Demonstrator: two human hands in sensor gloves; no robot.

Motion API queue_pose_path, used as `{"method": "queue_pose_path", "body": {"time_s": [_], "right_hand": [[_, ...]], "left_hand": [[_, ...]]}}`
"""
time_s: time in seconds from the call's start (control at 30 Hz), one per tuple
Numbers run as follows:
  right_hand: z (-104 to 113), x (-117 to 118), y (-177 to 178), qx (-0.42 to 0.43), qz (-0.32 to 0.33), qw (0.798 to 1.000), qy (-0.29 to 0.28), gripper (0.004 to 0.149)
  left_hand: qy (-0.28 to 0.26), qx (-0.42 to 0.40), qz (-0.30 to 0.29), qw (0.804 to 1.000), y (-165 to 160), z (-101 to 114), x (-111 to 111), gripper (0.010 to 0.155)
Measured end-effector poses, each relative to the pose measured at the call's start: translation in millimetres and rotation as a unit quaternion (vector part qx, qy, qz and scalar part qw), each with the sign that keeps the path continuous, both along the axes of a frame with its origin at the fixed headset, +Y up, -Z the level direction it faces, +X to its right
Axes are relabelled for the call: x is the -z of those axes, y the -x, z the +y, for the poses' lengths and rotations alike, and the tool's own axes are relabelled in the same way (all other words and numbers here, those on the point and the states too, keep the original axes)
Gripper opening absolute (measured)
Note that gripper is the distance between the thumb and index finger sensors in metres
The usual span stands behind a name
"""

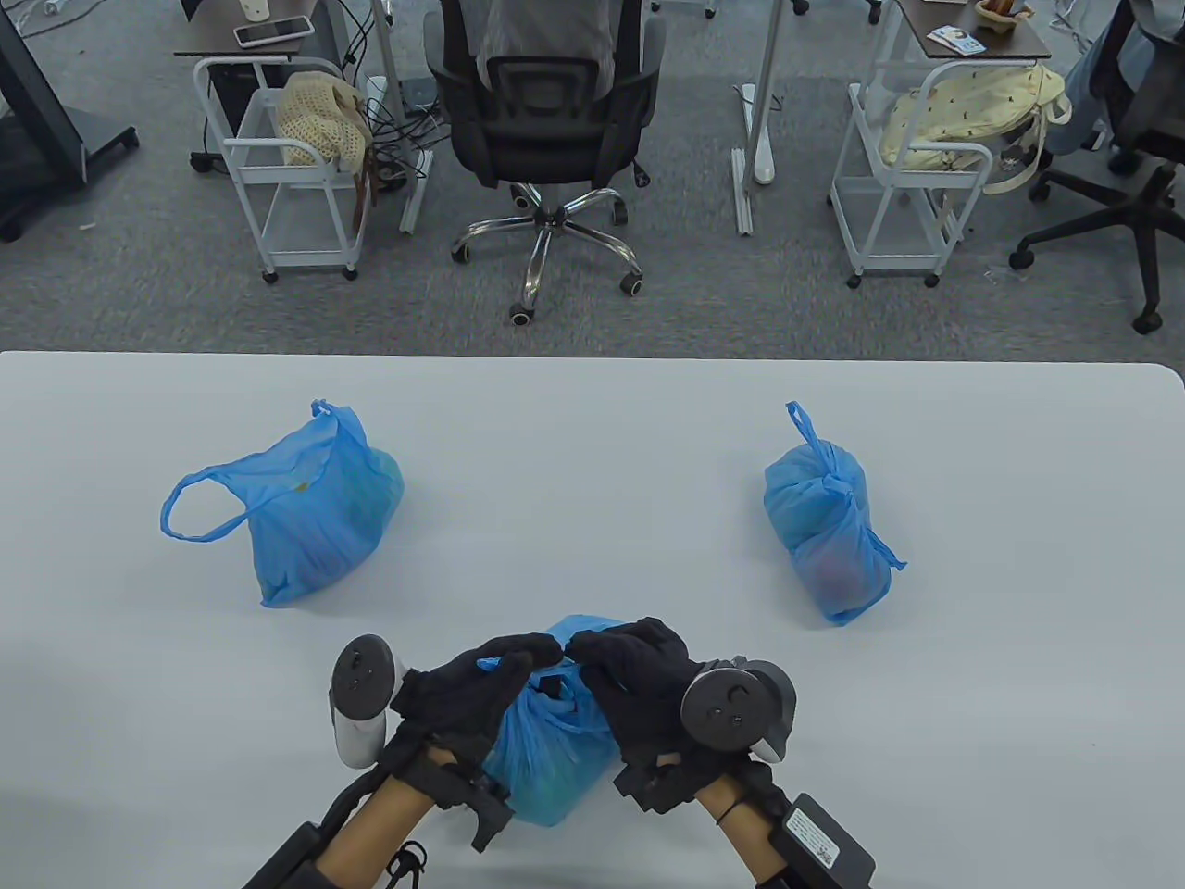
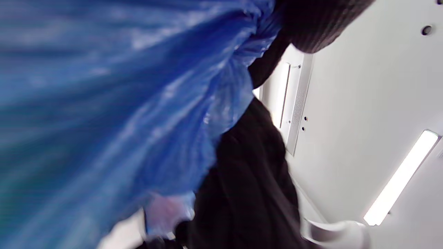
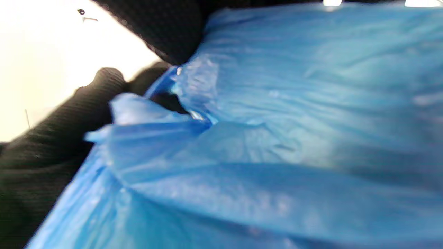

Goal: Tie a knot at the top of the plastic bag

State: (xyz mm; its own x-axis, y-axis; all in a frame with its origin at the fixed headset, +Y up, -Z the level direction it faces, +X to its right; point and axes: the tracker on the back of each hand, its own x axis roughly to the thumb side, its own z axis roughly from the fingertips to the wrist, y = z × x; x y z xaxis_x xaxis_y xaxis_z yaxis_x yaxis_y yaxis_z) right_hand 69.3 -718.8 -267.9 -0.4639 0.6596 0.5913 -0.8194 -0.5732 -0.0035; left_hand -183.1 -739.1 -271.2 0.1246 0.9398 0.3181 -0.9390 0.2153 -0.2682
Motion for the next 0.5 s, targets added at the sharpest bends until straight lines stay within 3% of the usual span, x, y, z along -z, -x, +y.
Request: {"method": "queue_pose_path", "body": {"time_s": [0.1,0.2,0.5], "right_hand": [[-2.4,-1.2,3.3,-0.001,0.008,1.0,0.008,0.038],[-6.5,0.1,4.5,0.003,0.015,1.0,0.014,0.04],[-24.6,9.7,2.6,0.116,0.027,0.984,0.135,0.053]], "left_hand": [[-0.074,0.078,0.045,0.993,0.5,8.9,-5.0,0.045],[-0.093,0.058,0.067,0.992,1.2,11.9,-8.5,0.045],[-0.082,-0.032,-0.003,0.996,-1.8,9.9,-8.6,0.045]]}}
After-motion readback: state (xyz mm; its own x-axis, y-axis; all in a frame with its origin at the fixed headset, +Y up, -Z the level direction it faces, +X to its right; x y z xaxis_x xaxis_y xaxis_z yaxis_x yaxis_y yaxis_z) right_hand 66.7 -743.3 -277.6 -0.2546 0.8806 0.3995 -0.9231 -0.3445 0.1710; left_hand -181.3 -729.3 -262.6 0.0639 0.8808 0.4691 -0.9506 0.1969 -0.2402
